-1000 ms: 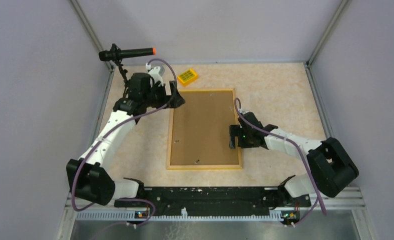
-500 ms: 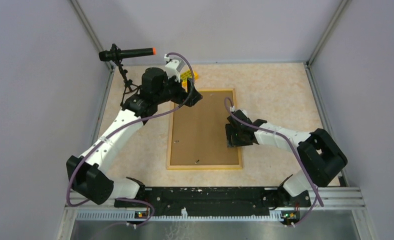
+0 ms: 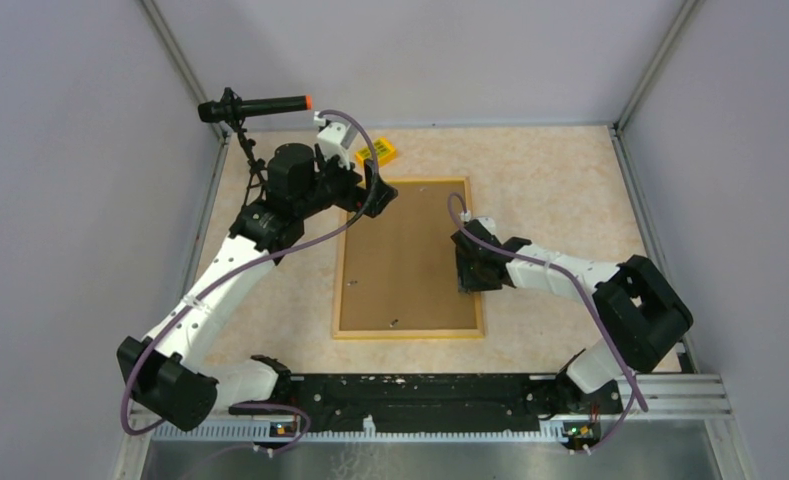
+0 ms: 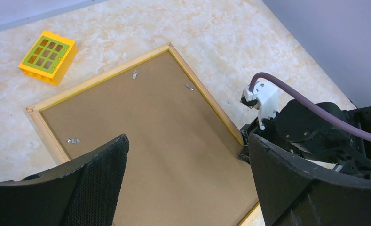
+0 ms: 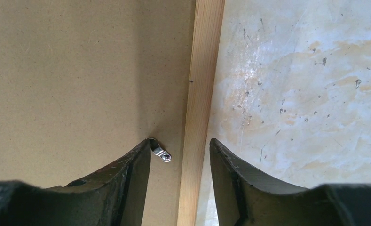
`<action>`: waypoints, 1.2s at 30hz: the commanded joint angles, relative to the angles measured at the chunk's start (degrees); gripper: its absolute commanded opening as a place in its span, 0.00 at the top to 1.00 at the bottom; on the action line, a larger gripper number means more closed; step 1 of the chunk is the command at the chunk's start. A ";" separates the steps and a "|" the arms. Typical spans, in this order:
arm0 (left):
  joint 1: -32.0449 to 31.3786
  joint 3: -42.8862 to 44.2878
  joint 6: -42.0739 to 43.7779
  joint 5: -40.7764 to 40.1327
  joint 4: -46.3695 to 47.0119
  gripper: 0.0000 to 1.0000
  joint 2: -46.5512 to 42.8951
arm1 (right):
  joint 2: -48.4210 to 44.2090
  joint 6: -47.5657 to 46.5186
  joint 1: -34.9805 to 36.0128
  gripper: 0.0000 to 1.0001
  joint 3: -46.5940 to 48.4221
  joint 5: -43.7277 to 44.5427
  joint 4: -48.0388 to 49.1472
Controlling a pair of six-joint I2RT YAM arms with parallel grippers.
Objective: Put the photo into the frame
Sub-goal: Install the photo frame at the center of the board.
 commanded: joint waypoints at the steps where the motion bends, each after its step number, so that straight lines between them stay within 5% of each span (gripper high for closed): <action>1: 0.05 -0.48 0.52 0.56 2.55 0.01 -0.58 | -1.21 -1.17 0.89 0.50 0.63 1.29 -1.95; 9: 0.10 -0.93 0.41 0.48 2.83 0.01 -0.39 | -1.03 -2.31 0.88 0.51 0.05 -0.67 -1.75; 25: 0.06 -1.25 -0.14 1.19 3.05 0.01 1.06 | 0.13 3.58 0.84 0.83 -1.60 0.46 -0.50; 32: 0.05 -1.29 -0.23 1.28 2.92 0.01 1.45 | -1.47 3.37 0.80 0.80 -0.52 0.00 -0.96; 36: 0.06 -1.31 -0.51 1.93 3.09 0.01 1.50 | -3.82 1.99 0.64 0.57 1.14 0.49 -1.20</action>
